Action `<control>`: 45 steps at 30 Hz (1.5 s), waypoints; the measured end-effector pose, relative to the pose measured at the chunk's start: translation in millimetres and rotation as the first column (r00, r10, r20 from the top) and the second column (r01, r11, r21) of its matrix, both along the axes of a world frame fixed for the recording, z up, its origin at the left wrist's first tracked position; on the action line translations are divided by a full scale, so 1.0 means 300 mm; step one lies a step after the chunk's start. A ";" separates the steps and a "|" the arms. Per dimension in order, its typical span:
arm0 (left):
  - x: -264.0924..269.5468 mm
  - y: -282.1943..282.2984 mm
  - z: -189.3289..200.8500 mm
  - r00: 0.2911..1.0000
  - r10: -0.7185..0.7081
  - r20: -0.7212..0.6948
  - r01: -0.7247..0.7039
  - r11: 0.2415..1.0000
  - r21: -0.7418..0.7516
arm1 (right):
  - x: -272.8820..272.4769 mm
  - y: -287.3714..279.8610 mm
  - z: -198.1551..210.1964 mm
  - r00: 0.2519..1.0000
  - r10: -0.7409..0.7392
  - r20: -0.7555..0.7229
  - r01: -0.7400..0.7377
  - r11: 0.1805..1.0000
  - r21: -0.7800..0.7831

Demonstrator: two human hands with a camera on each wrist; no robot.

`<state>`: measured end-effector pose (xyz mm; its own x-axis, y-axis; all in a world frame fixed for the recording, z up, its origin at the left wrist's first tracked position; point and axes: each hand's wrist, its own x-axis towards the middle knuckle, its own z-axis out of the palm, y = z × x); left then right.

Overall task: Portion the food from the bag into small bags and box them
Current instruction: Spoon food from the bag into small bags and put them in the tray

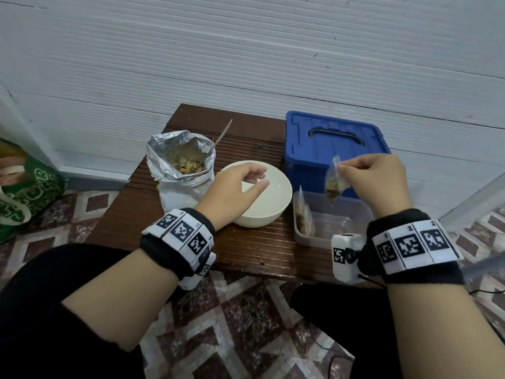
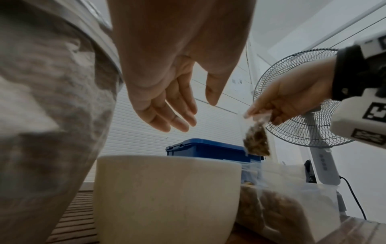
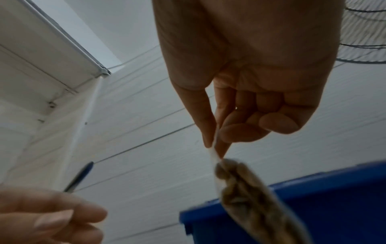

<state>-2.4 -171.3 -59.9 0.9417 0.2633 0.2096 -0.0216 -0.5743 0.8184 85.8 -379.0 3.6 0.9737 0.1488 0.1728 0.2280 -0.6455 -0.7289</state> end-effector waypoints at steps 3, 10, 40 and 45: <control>0.001 0.012 -0.006 0.998 0.017 -0.061 -0.017 1.000 0.014 | 0.029 -0.006 -0.054 0.997 -0.045 -0.055 0.040 0.995 -0.091; -0.001 0.016 -0.010 0.992 0.033 -0.123 -0.033 0.999 0.004 | 0.050 0.030 -0.166 0.971 -0.108 -0.215 0.070 0.982 -0.178; 0.002 0.030 -0.055 0.961 -0.060 -0.271 0.117 0.973 0.199 | -0.061 0.170 -0.172 0.932 0.345 -0.111 -0.362 0.869 -0.337; 0.007 0.003 -0.072 0.912 -0.088 -0.400 0.267 0.868 0.419 | -0.049 0.156 -0.182 0.948 0.307 -0.084 -0.318 0.906 -0.280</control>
<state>-0.4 -170.3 -81.3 0.9946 0.0427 -0.0949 0.0800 -0.8969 0.4350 71.0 -332.1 -50.9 0.8739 0.4843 0.0415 0.4287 -0.7277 -0.5355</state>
